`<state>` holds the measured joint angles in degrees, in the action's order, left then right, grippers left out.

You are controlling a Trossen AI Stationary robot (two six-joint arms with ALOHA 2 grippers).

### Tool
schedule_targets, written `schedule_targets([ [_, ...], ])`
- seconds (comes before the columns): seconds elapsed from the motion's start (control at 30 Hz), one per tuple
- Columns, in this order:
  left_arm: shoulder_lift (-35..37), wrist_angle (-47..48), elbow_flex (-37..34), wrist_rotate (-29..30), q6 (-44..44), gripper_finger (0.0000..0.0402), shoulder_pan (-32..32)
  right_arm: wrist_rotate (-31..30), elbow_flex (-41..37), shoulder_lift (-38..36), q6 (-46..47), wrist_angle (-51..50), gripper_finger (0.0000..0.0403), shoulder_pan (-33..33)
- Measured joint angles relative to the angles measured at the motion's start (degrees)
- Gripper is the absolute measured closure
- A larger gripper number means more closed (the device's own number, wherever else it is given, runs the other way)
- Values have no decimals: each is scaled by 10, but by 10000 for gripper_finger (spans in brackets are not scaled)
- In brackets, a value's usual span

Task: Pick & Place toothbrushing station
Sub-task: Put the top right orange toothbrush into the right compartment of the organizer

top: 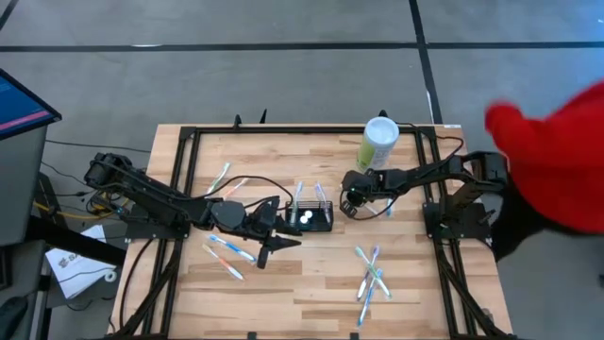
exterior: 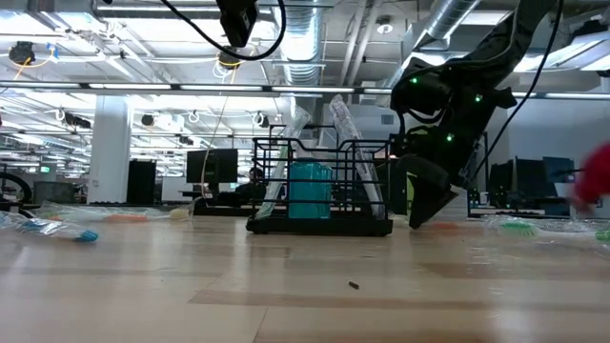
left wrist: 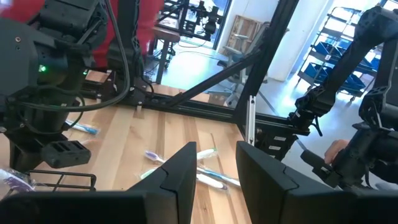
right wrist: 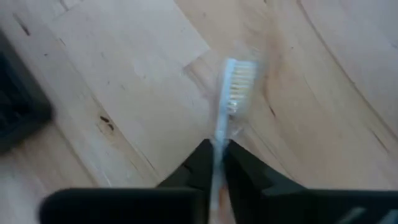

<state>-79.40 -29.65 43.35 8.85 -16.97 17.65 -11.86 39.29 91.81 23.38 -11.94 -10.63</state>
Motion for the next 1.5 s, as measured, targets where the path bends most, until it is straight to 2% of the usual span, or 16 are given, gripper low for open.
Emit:
schedule_targets([
  [0.7,0,0,0,8,0,294,0,-4,32,-3,11,17,400,6],
  [1.17,0,1,0,11,0,294,0,-67,34,-153,11,54,402,25],
  [1.4,0,1,0,11,0,294,0,-83,34,-218,-9,114,402,81],
  [1.5,0,1,0,11,0,294,0,-114,34,-234,-33,156,403,120],
])
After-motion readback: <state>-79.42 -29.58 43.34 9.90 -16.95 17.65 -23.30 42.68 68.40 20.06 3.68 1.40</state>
